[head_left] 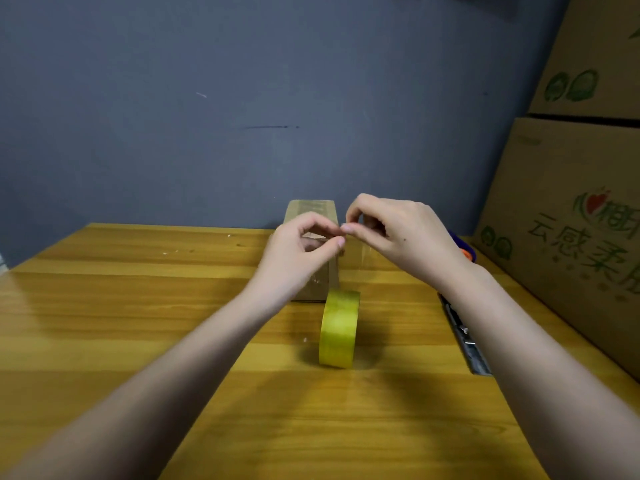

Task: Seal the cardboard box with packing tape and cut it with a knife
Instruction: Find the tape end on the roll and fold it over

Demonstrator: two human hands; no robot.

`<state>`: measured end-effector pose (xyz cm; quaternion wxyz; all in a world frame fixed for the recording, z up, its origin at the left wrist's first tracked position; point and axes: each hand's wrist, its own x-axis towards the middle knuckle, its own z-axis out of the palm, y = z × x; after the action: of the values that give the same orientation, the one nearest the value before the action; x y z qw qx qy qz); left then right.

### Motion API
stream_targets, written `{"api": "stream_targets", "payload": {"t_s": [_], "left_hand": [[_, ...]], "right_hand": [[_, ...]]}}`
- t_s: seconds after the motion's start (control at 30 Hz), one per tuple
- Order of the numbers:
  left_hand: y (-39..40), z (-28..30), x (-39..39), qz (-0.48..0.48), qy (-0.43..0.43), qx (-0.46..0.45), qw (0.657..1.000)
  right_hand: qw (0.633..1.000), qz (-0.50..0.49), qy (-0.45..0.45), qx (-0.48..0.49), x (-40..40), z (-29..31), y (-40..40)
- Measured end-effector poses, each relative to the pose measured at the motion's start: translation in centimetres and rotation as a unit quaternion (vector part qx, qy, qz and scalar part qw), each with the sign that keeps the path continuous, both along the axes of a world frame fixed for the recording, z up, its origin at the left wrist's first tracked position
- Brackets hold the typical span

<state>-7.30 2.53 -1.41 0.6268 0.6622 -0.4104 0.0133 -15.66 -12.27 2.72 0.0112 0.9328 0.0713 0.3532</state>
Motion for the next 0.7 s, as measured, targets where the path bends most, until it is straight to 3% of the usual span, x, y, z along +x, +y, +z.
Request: {"api": "stream_targets", "payload": {"t_s": [0.2, 0.4, 0.47, 0.53, 0.6, 0.7], "left_hand": [[-0.2, 0.2, 0.0, -0.005, -0.004, 0.009, 1.0], [-0.7, 0.1, -0.6, 0.046, -0.045, 0.022, 0.998], [-0.6, 0.1, -0.7, 0.05, -0.035, 0.018, 0.998], [-0.5, 0.1, -0.7, 0.054, -0.023, 0.015, 0.998], [-0.4, 0.3, -0.8, 0.058, -0.016, 0.011, 0.998], [-0.5, 0.7, -1.0, 0.066, -0.016, 0.013, 0.998]], "right_hand": [[1.0, -0.007, -0.012, 0.007, 0.0, -0.4, 0.0], [0.989, -0.103, -0.102, -0.016, -0.4, -1.1, 0.2], [0.988, -0.105, -0.108, 0.046, -0.9, -1.6, -0.1], [0.978, -0.049, -0.089, 0.184, -1.4, -2.6, -0.2], [0.941, 0.03, -0.068, 0.329, -1.6, -3.5, 0.1], [0.894, 0.096, -0.031, 0.436, -1.7, -4.6, 0.9]]}}
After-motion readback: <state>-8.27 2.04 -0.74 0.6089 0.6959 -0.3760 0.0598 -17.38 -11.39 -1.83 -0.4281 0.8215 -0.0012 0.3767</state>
